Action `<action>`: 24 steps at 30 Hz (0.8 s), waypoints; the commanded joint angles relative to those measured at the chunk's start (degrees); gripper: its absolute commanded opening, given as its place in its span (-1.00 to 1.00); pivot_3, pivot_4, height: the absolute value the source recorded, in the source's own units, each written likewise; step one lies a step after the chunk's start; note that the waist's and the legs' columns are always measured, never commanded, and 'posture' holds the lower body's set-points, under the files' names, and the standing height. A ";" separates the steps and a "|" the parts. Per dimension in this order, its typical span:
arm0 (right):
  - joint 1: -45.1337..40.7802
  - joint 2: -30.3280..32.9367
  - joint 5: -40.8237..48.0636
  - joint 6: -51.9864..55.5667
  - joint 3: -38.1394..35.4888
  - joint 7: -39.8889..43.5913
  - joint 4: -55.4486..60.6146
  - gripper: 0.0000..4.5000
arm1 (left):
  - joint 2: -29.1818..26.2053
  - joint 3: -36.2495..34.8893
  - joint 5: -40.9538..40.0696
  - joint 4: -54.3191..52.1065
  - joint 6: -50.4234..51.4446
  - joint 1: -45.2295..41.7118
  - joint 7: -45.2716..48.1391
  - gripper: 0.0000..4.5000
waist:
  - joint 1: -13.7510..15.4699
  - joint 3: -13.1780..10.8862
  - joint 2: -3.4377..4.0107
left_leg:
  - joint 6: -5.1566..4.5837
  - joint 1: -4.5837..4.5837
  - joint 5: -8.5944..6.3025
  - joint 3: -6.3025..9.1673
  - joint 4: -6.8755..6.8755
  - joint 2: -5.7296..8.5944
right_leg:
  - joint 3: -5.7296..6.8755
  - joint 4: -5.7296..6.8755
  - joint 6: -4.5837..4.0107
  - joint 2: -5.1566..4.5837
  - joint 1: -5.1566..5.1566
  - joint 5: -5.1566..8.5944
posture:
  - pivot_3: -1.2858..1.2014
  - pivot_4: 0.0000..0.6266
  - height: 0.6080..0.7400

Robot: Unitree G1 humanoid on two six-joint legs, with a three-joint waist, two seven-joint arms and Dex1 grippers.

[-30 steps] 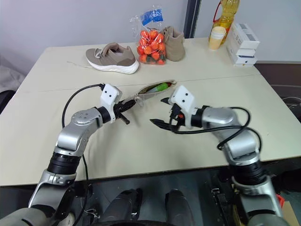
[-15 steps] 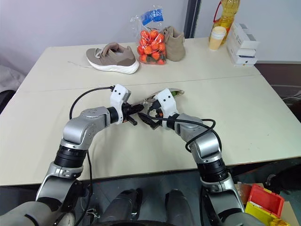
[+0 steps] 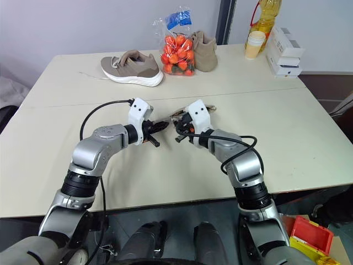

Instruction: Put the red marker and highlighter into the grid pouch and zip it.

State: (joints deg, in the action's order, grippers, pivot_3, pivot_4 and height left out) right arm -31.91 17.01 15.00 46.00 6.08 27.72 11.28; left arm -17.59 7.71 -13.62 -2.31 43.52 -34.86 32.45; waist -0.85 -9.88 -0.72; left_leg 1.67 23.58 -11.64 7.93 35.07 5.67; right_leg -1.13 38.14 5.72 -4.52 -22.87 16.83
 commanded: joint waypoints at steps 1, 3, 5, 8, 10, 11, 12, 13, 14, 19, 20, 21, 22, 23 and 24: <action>-3.46 5.09 -0.11 -0.39 -4.76 0.28 2.96 -0.99 | -3.25 0.09 3.11 -0.13 -7.89 1.11 0.90 -1.00 | 0.08 0.00 0.01 | 0.00 0.00 0.00 -0.01 0.00 0.00 | 0.00 0.00 0.00 -0.01 0.00 0.00 | 0.03 -0.52 1.00; -4.70 7.76 -0.24 -0.69 -6.29 0.22 2.49 -0.99 | -4.45 -0.06 3.84 0.55 -10.85 1.76 1.30 -1.00 | 0.13 0.00 0.01 | 0.00 0.01 0.00 -0.02 0.00 0.00 | -0.01 -0.02 0.00 -0.02 -0.01 0.00 | 0.03 -0.52 1.00; -5.68 10.62 -1.00 -1.52 -7.33 0.33 1.57 -0.99 | -5.47 -0.45 4.18 1.27 -13.47 2.33 1.71 -1.00 | 0.18 0.00 0.00 | 0.00 0.01 0.00 -0.02 -0.02 0.00 | -0.01 -0.03 0.00 -0.02 -0.01 0.00 | 0.03 -0.52 1.00; -6.36 17.46 -5.04 -4.06 -7.61 0.19 -1.52 -0.99 | -7.98 -0.67 5.68 2.15 -19.09 3.89 2.78 -1.00 | 0.14 0.00 0.01 | -0.01 0.01 0.00 -0.05 -0.04 0.00 | -0.04 -0.05 0.00 -0.04 -0.01 0.00 | 0.03 -0.52 1.00; -5.92 20.66 -6.98 -5.61 -6.88 0.12 -3.64 -0.99 | -8.91 -0.93 6.09 2.76 -21.38 4.67 3.09 -1.00 | 0.17 -0.01 0.00 | -0.02 0.02 -0.01 -0.06 -0.04 0.00 | -0.05 -0.09 0.00 -0.05 0.00 0.01 | 0.03 -0.52 1.00; -5.39 21.97 -7.60 -6.54 -6.42 0.41 -4.54 -0.99 | -9.26 -1.26 6.00 3.14 -22.00 5.04 3.11 -1.00 | 0.18 0.00 0.00 | -0.02 0.03 -0.01 -0.07 -0.05 0.00 | -0.05 -0.11 0.00 -0.05 0.00 0.01 | 0.03 -0.52 1.00; -4.74 22.71 -7.60 -7.02 -6.22 1.05 -5.04 -0.99 | -9.61 -1.57 5.91 3.46 -22.60 5.47 3.23 -1.00 | 0.10 -0.01 0.00 | -0.02 0.03 -0.01 -0.07 -0.04 0.00 | -0.05 -0.11 0.00 -0.06 0.01 0.01 | 0.03 -0.52 1.00; -3.90 23.23 -7.18 -6.86 -5.96 2.04 -4.88 -0.99 | -9.94 -1.96 5.55 3.62 -22.82 5.97 3.60 -1.00 | 0.05 -0.01 0.00 | -0.03 0.03 -0.02 -0.08 -0.05 0.00 | -0.07 -0.11 0.00 -0.06 0.00 0.01 | 0.03 -0.52 1.00; -2.82 23.84 -6.67 -7.25 -5.41 3.67 -4.11 -0.99 | -10.05 -2.56 4.37 3.57 -22.21 6.53 4.40 -1.00 | 0.03 -0.01 0.00 | -0.03 0.03 -0.02 -0.09 -0.05 -0.01 | -0.07 -0.11 0.00 -0.06 0.00 0.01 | 0.03 -0.52 1.00; 3.62 25.25 -1.24 -7.00 -5.25 12.23 0.61 -0.61 | -11.73 -4.74 0.40 0.11 -18.65 10.99 6.99 -0.35 | -0.09 -0.01 0.01 | -0.06 0.03 -0.03 -0.09 -0.06 -0.03 | -0.08 -0.11 0.00 -0.04 -0.01 0.01 | 0.03 -0.52 1.00; 6.28 25.52 -0.43 -8.78 -5.64 13.84 1.62 -0.38 | -12.38 -5.27 0.24 -1.31 -17.93 13.01 6.85 -0.11 | -0.03 -0.01 0.01 | -0.07 0.03 -0.04 -0.09 -0.05 -0.04 | -0.08 -0.11 0.00 -0.05 0.00 0.01 | 0.03 -0.52 1.00; 8.16 25.69 0.13 -10.09 -6.05 14.85 2.35 -0.17 | -12.84 -5.64 0.20 -2.44 -17.46 14.46 6.65 0.11 | 0.02 -0.01 0.01 | -0.07 0.03 -0.04 -0.09 -0.05 -0.04 | -0.08 -0.11 0.00 -0.04 0.00 0.01 | 0.03 -0.52 1.00; 11.13 25.54 0.58 -12.79 -7.10 15.88 2.84 0.08 | -13.02 -7.02 -0.10 -3.41 -16.84 16.79 5.69 0.33 | 0.11 -0.01 0.01 | -0.08 0.03 -0.05 -0.09 -0.04 -0.04 | -0.08 -0.12 0.00 -0.05 0.01 0.01 | 0.03 -0.52 1.00; 13.34 25.44 0.86 -14.80 -7.94 16.61 3.21 0.26 | -13.07 -8.05 -0.37 -4.25 -16.30 18.50 4.96 0.52 | 0.16 -0.01 0.01 | -0.10 0.03 -0.06 -0.09 -0.05 -0.04 | -0.09 -0.15 0.00 -0.06 0.03 0.01 | 0.03 -0.52 1.00; 15.33 25.46 1.12 -16.17 -8.76 17.15 3.26 0.52 | -13.02 -9.19 -1.27 -5.29 -15.97 20.25 4.82 0.75 | 0.20 -0.02 0.02 | -0.12 0.03 -0.07 -0.09 -0.04 -0.04 | -0.08 -0.16 0.01 -0.07 0.06 0.02 | 0.03 -0.52 1.00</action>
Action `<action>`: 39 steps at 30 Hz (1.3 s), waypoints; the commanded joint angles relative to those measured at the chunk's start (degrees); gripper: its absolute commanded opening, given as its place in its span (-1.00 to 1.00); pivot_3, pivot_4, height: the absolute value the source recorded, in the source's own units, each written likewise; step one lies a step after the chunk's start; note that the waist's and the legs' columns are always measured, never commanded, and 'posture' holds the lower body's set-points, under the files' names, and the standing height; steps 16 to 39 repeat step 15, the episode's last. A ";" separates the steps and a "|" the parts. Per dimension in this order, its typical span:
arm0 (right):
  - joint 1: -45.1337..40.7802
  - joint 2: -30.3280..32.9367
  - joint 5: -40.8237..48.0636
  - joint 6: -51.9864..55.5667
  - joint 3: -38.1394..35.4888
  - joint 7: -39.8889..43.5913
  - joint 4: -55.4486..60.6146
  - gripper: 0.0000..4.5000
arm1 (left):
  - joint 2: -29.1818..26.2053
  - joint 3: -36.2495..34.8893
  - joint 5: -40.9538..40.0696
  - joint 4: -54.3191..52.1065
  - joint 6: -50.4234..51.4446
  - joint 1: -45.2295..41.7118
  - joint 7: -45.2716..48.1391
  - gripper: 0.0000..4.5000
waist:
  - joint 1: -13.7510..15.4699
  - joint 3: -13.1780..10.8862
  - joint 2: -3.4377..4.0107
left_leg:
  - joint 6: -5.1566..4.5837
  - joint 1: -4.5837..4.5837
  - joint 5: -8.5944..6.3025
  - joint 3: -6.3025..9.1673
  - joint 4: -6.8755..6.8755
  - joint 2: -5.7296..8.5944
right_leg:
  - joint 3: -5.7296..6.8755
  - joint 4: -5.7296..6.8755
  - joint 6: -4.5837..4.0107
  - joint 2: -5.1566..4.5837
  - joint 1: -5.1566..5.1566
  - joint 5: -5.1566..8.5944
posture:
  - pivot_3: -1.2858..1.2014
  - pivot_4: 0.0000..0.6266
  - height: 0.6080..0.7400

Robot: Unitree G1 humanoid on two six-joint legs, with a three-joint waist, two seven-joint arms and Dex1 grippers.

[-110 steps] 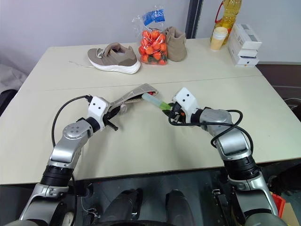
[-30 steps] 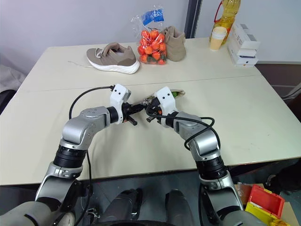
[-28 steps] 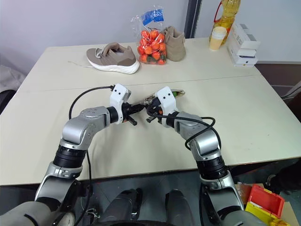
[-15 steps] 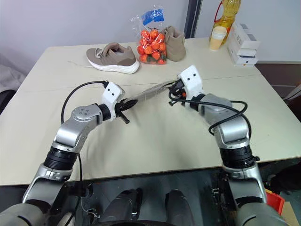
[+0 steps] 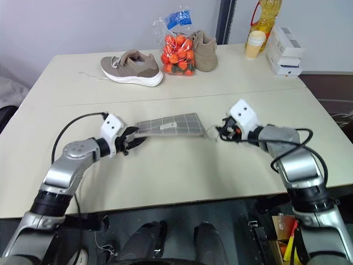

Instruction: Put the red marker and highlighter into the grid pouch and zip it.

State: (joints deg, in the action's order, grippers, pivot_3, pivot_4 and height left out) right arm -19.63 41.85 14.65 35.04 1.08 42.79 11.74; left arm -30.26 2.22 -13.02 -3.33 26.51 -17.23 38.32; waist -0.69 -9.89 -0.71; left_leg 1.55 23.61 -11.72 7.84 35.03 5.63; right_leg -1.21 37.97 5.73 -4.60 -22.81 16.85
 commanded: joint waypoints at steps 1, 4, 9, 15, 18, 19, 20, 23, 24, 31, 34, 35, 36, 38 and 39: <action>5.19 0.61 1.95 -6.39 -4.80 2.60 2.66 0.52 | -0.05 -5.30 -3.45 -5.88 2.22 4.63 -1.21 0.75 | 0.08 -0.01 0.01 | 0.00 0.01 0.00 0.00 0.01 0.00 | -0.01 0.00 0.00 -0.01 0.00 0.00 | 0.03 -0.52 1.00; 11.73 0.55 4.70 -7.73 -9.62 3.99 1.49 0.52 | 1.69 -12.24 -8.79 -12.05 4.76 12.19 -3.05 0.75 | 0.18 -0.01 0.00 | -0.01 0.00 -0.02 0.00 0.06 0.00 | 0.00 -0.02 0.00 -0.04 0.05 0.00 | 0.03 -0.52 1.00; 12.37 -0.89 8.57 -7.98 -15.84 3.56 -1.27 0.52 | 2.02 -19.15 -8.51 -12.57 2.16 16.84 -7.58 0.75 | 0.17 -0.01 0.01 | -0.01 -0.02 -0.02 0.00 0.08 -0.05 | 0.02 -0.02 -0.06 -0.01 0.07 0.01 | 0.03 -0.52 1.00; 9.38 -2.63 9.58 -8.89 -16.48 2.31 -4.61 0.52 | 1.45 -22.61 -6.99 -8.39 -0.18 16.26 -11.72 0.75 | 0.26 0.00 0.01 | -0.01 -0.09 -0.02 -0.05 0.10 -0.10 | 0.06 -0.02 -0.24 -0.01 0.12 0.08 | 0.03 -0.52 1.00; 9.38 -2.63 9.58 -8.89 -16.48 2.31 -4.61 0.52 | 1.45 -22.61 -6.99 -8.39 -0.18 16.26 -11.72 0.75 | 0.26 0.00 0.01 | -0.01 -0.09 -0.02 -0.05 0.10 -0.10 | 0.06 -0.02 -0.24 -0.01 0.12 0.08 | 0.03 -0.52 1.00; 9.38 -2.63 9.58 -8.89 -16.48 2.31 -4.61 0.52 | 1.45 -22.61 -6.99 -8.39 -0.18 16.26 -11.72 0.75 | 0.26 0.00 0.01 | -0.01 -0.09 -0.02 -0.05 0.10 -0.10 | 0.06 -0.02 -0.24 -0.01 0.12 0.08 | 0.03 -0.52 1.00; 9.38 -2.63 9.58 -8.89 -16.48 2.31 -4.61 0.52 | 1.45 -22.61 -6.99 -8.39 -0.18 16.26 -11.72 0.75 | 0.26 0.00 0.01 | -0.01 -0.09 -0.02 -0.05 0.10 -0.10 | 0.06 -0.02 -0.24 -0.01 0.12 0.08 | 0.03 -0.52 1.00; 9.38 -2.63 9.58 -8.89 -16.48 2.31 -4.61 0.52 | 1.45 -22.61 -6.99 -8.39 -0.18 16.26 -11.72 0.75 | 0.26 0.00 0.01 | -0.01 -0.09 -0.02 -0.05 0.10 -0.10 | 0.06 -0.02 -0.24 -0.01 0.12 0.08 | 0.03 -0.52 1.00; 9.38 -2.63 9.58 -8.89 -16.48 2.31 -4.61 0.52 | 1.45 -22.61 -6.99 -8.39 -0.18 16.26 -11.72 0.75 | 0.26 0.00 0.01 | -0.01 -0.09 -0.02 -0.05 0.10 -0.10 | 0.06 -0.02 -0.24 -0.01 0.12 0.08 | 0.03 -0.52 1.00; 9.38 -2.63 9.58 -8.89 -16.48 2.31 -4.61 0.52 | 1.45 -22.61 -6.99 -8.39 -0.18 16.26 -11.72 0.75 | 0.26 0.00 0.01 | -0.01 -0.09 -0.02 -0.05 0.10 -0.10 | 0.06 -0.02 -0.24 -0.01 0.12 0.08 | 0.03 -0.52 1.00; 9.38 -2.63 9.58 -8.89 -16.48 2.31 -4.61 0.52 | 1.45 -22.61 -6.99 -8.39 -0.18 16.26 -11.72 0.75 | 0.26 0.00 0.01 | -0.01 -0.09 -0.02 -0.05 0.10 -0.10 | 0.06 -0.02 -0.24 -0.01 0.12 0.08 | 0.03 -0.52 1.00; 9.38 -2.63 9.58 -8.89 -16.48 2.31 -4.61 0.52 | 1.45 -22.61 -6.99 -8.39 -0.18 16.26 -11.72 0.75 | 0.26 0.00 0.01 | -0.01 -0.09 -0.02 -0.05 0.10 -0.10 | 0.06 -0.02 -0.24 -0.01 0.12 0.08 | 0.03 -0.52 1.00; 9.38 -2.63 9.58 -8.89 -16.48 2.31 -4.61 0.52 | 1.45 -22.61 -6.99 -8.39 -0.18 16.26 -11.72 0.75 | 0.26 0.00 0.01 | -0.01 -0.09 -0.02 -0.05 0.10 -0.10 | 0.06 -0.02 -0.24 -0.01 0.12 0.08 | 0.03 -0.52 1.00; 9.38 -2.63 9.58 -8.89 -16.48 2.31 -4.61 0.52 | 1.45 -22.61 -6.99 -8.39 -0.18 16.26 -11.72 0.75 | 0.26 0.00 0.01 | -0.01 -0.09 -0.02 -0.05 0.10 -0.10 | 0.06 -0.02 -0.24 -0.01 0.12 0.08 | 0.03 -0.52 1.00; 9.38 -2.63 9.58 -8.89 -16.48 2.31 -4.61 0.52 | 1.45 -22.61 -6.99 -8.39 -0.18 16.26 -11.72 0.75 | 0.26 0.00 0.01 | -0.01 -0.09 -0.02 -0.05 0.10 -0.10 | 0.06 -0.02 -0.24 -0.01 0.12 0.08 | 0.03 -0.52 1.00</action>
